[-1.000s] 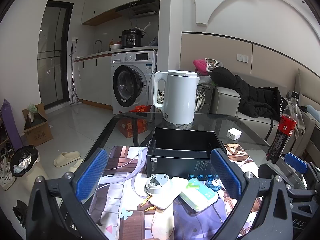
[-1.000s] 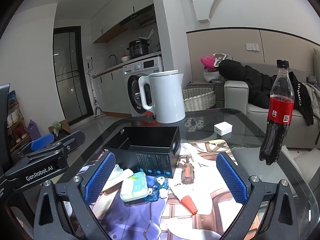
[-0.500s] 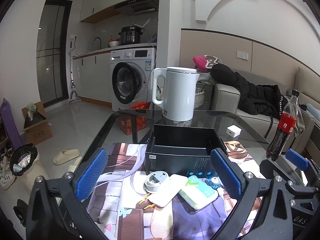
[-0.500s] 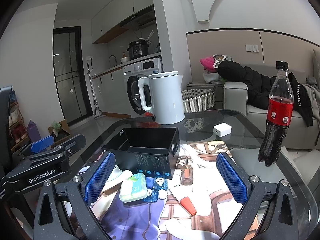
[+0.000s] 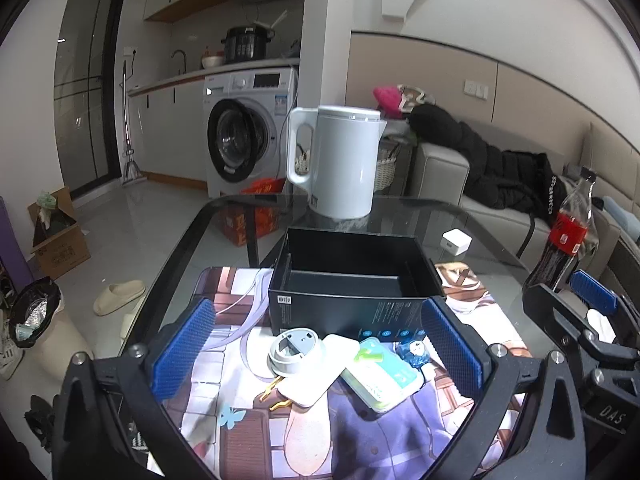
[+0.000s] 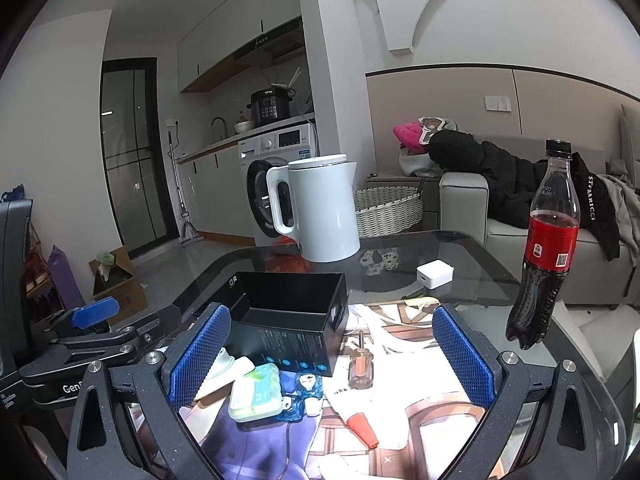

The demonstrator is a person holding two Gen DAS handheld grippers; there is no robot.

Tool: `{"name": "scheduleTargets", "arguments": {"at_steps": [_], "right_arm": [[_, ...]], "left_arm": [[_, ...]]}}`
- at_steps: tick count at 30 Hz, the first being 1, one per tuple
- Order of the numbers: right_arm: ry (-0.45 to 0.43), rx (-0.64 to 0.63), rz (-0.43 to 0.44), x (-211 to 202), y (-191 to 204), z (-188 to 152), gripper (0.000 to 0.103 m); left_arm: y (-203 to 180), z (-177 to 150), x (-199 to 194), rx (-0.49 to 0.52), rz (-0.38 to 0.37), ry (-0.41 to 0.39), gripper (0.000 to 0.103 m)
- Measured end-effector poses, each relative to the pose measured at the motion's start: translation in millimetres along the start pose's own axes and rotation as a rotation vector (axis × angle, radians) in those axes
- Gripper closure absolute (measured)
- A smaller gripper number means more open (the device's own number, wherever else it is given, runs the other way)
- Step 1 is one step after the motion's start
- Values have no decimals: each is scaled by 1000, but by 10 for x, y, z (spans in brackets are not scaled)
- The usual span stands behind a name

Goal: Organize rigid objects
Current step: 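Grasp the green soap box with the left tool while the right grasps the glue tube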

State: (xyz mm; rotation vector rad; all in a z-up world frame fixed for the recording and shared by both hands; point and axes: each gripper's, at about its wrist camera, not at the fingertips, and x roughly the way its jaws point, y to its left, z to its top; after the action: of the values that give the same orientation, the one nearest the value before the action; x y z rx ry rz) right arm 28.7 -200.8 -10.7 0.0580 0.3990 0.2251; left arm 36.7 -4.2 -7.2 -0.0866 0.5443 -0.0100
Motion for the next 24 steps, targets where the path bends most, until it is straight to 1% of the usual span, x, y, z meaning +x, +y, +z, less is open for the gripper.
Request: {"name": "scheduleTargets", "arguments": {"at_steps": [1, 2, 4, 8, 10, 12, 13, 15, 21, 24], "right_arm": [[26, 0, 18, 44, -16, 22, 0], [47, 1, 24, 81, -28, 40, 0], [78, 4, 19, 151, -60, 90, 0], [142, -15, 1, 324, -140, 168, 0], [202, -27, -9, 465, -200, 176, 0], [280, -19, 4, 622, -272, 155, 0], [317, -13, 9, 705, -311, 136, 0], [366, -3, 5, 825, -374, 78, 0], [471, -33, 8, 1079, -454, -95, 1], [524, -43, 14, 1175, -459, -179, 11]], "left_arm": [[1, 8, 43, -1, 12, 23, 0], [-3, 21, 121, -2, 36, 68, 0], [-22, 27, 242, -2, 54, 137, 0], [-79, 26, 378, 9, 53, 194, 0], [-94, 15, 452, 12, 69, 232, 0], [-108, -17, 547, 28, 104, 274, 0], [-109, -39, 609, 34, 108, 301, 0], [-107, -96, 704, 36, 91, 345, 0], [-163, -166, 858, 54, 93, 406, 0], [-188, -197, 924, 72, 106, 424, 1]]}}
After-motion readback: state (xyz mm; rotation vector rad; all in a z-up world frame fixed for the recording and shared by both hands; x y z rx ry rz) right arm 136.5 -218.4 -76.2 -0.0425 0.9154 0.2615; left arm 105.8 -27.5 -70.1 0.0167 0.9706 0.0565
